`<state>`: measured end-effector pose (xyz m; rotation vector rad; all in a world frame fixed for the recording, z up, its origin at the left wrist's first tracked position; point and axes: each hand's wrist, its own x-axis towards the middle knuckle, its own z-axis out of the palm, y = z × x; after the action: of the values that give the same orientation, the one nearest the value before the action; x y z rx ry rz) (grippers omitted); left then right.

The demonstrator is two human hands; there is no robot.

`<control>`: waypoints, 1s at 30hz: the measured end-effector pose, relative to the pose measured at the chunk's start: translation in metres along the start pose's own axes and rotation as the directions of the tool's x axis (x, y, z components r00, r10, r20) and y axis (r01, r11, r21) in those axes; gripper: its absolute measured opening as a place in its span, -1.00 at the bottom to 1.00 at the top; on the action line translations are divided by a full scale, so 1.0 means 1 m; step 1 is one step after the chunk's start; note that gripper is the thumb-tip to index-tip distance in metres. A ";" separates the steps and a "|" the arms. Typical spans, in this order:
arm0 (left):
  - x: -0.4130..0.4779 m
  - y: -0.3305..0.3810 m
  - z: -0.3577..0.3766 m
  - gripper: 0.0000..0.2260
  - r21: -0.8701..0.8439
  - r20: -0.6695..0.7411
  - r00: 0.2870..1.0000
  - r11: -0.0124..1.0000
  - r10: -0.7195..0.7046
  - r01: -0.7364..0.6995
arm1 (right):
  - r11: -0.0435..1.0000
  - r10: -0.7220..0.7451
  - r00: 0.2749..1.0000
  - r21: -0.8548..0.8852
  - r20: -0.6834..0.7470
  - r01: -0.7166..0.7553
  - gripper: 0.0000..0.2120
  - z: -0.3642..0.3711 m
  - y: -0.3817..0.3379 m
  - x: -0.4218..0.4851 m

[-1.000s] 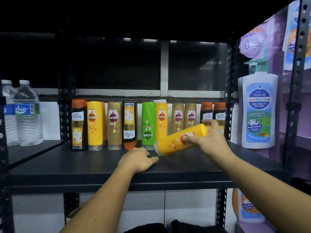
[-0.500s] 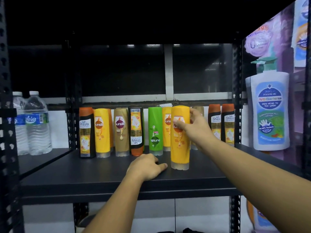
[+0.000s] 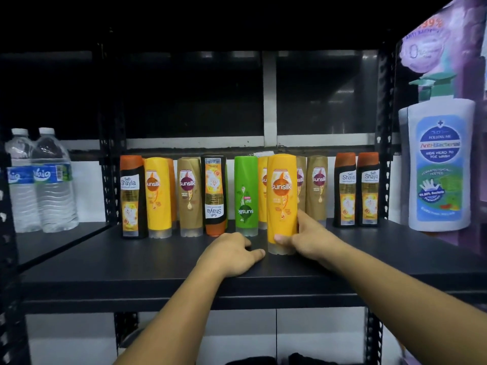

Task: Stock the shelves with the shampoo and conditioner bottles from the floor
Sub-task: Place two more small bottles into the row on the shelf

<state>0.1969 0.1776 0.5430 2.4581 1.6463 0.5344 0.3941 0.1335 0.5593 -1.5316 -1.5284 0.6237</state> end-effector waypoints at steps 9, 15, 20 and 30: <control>0.023 0.000 -0.008 -0.49 -0.201 -0.105 0.993 0.979 -0.057 0.035 | 0.994 -0.010 0.989 -0.106 -0.144 -0.005 -0.38 0.021 0.005 0.061; 0.056 -0.002 -0.010 -0.47 -0.283 -0.155 0.982 0.958 -0.104 0.057 | 0.987 -0.028 0.983 -0.160 -0.184 -0.002 -0.41 0.027 0.011 0.078; 0.076 -0.004 -0.004 -0.44 -0.300 -0.228 0.969 0.954 -0.098 0.026 | 0.977 -0.073 0.972 -0.210 -0.226 0.024 -0.48 0.034 0.017 0.084; 0.080 -0.013 0.008 -0.57 -0.257 -0.229 0.967 0.965 -0.112 0.051 | 0.957 -0.112 0.962 -0.287 -0.249 0.038 -0.51 0.035 0.019 0.088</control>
<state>0.2157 0.2562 0.5492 2.2039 1.6389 0.9982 0.3864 0.2292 0.5451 -1.6802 -1.5060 0.1524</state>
